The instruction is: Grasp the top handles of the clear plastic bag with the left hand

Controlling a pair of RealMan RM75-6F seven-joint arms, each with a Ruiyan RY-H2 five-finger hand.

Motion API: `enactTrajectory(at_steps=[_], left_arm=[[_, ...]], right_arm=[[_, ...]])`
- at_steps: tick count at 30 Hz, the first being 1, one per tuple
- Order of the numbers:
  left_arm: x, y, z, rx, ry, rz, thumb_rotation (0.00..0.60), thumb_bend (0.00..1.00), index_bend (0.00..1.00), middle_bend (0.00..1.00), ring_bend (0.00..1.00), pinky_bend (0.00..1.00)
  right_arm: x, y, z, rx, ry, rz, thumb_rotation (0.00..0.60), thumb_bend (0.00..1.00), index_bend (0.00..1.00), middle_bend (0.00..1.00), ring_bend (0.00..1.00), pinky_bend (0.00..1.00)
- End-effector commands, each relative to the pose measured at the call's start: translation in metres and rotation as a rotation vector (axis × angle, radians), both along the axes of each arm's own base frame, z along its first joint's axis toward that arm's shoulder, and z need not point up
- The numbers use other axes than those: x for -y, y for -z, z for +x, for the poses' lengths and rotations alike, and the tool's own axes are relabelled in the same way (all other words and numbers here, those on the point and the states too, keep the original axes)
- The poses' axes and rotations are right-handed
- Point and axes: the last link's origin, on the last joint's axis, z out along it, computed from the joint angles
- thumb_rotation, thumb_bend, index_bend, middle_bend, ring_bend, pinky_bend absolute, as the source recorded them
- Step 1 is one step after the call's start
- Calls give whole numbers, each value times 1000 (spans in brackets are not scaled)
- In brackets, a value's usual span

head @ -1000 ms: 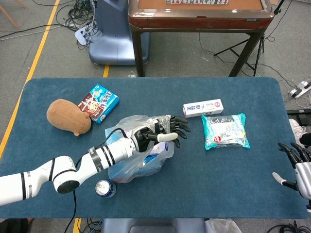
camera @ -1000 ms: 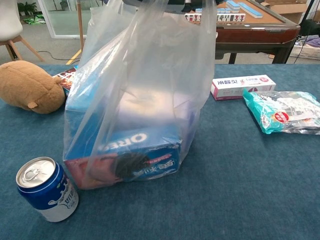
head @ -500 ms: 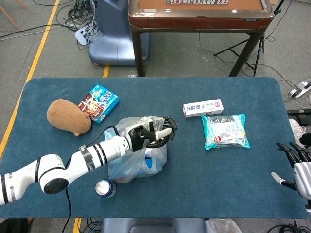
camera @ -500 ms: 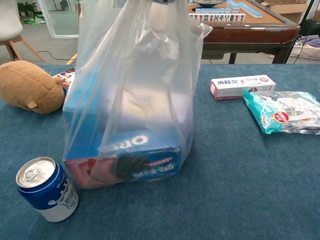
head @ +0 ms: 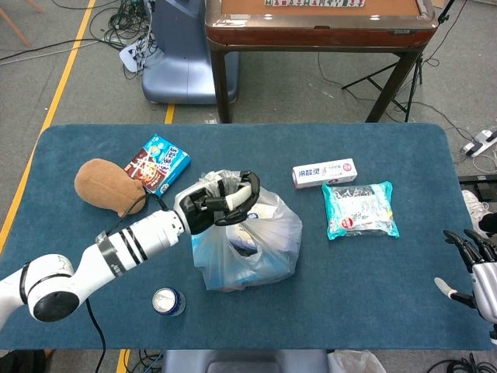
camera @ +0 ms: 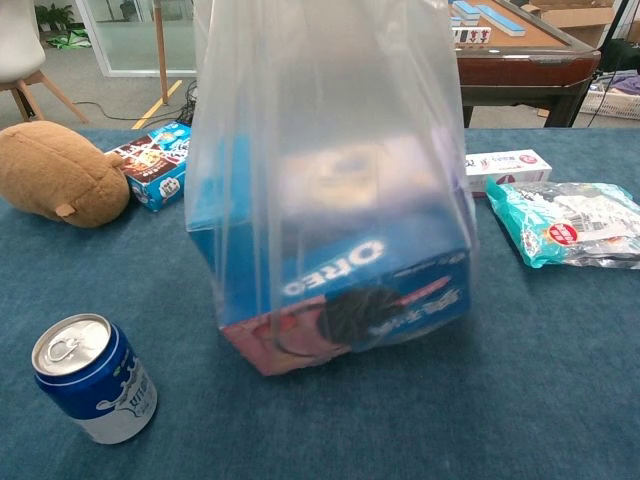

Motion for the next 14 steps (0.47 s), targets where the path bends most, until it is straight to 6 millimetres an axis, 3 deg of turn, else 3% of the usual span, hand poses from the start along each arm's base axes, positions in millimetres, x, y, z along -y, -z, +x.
enactTrajectory(at_steps=[1,14], left_arm=[[4,-18,-2,26,-1,42,600,544,549,751,847,1000],[4,-56,-4,116,-3,147,600,541,549,754,847,1000]], right_arm=[[-1,0,0,3,-1,-2,600,155,170,292,115,206],[2,0,1,2,-7,-1,600,155,170,292,115,206]])
